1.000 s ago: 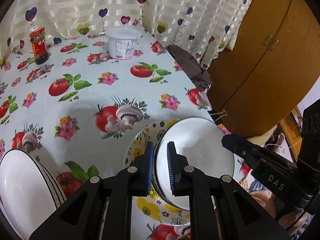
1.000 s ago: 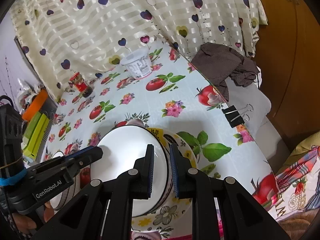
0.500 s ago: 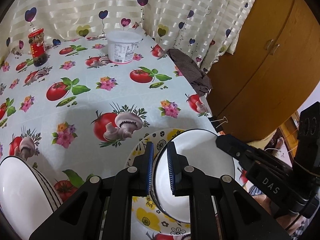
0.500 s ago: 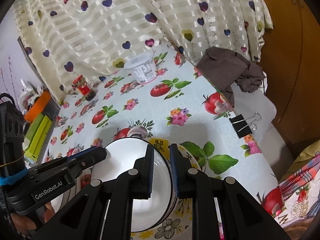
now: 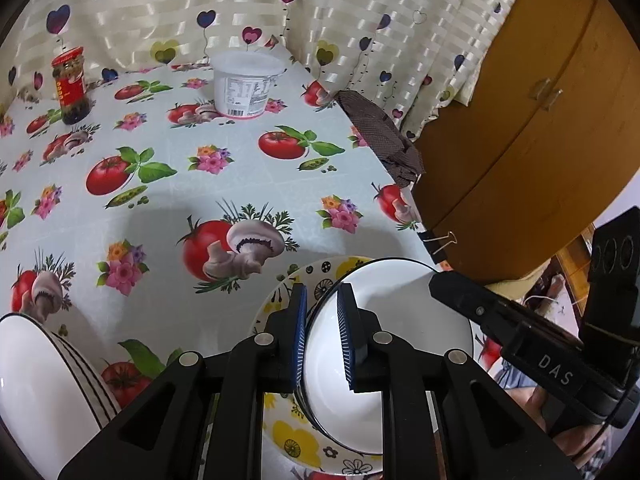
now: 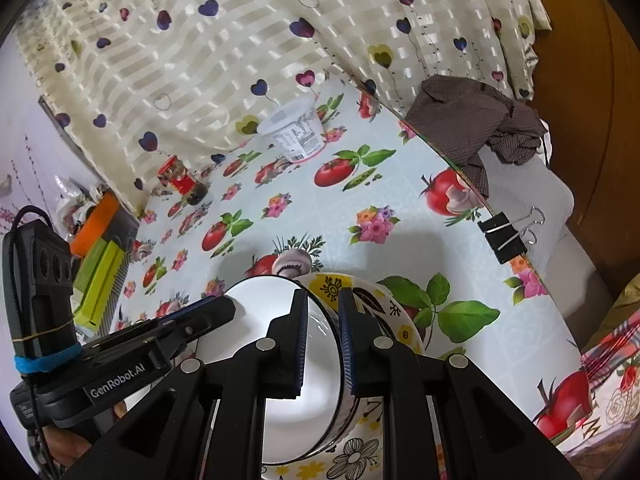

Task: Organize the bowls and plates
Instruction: 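Open both tools and shift them to the yellow floral plate rim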

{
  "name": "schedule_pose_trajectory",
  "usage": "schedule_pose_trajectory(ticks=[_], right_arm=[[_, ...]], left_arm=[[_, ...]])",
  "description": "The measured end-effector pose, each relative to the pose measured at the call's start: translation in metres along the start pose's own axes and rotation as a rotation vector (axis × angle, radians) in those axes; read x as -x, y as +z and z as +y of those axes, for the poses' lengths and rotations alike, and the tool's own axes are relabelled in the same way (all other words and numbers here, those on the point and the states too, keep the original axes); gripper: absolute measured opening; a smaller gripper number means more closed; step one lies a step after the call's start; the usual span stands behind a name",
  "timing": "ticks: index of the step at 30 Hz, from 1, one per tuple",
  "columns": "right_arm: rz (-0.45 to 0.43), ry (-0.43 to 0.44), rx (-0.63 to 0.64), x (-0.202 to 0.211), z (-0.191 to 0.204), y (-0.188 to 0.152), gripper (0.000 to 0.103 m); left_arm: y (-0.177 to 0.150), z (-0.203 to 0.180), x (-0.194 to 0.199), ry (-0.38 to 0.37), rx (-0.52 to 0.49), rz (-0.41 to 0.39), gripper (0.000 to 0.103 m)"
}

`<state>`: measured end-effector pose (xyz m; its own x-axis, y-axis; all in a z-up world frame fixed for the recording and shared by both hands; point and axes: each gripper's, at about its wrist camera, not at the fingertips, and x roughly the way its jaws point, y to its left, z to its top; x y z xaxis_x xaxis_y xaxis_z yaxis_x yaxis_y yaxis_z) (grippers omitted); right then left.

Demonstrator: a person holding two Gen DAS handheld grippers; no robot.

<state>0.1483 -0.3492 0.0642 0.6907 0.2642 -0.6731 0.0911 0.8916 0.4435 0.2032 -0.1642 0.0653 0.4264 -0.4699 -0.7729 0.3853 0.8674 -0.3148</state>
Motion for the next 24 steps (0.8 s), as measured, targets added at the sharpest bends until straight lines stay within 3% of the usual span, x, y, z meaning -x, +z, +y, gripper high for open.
schedule_pose_trajectory(ticks=[12, 24], right_arm=[[-0.033, -0.016, 0.021, 0.004, 0.001, 0.006, 0.014], [-0.032, -0.033, 0.015, -0.008, -0.004, 0.009, 0.014]], left_arm=[[0.015, -0.004, 0.014, 0.026, -0.017, -0.078, 0.018], [0.017, 0.003, -0.007, 0.042, 0.001, -0.043, 0.018]])
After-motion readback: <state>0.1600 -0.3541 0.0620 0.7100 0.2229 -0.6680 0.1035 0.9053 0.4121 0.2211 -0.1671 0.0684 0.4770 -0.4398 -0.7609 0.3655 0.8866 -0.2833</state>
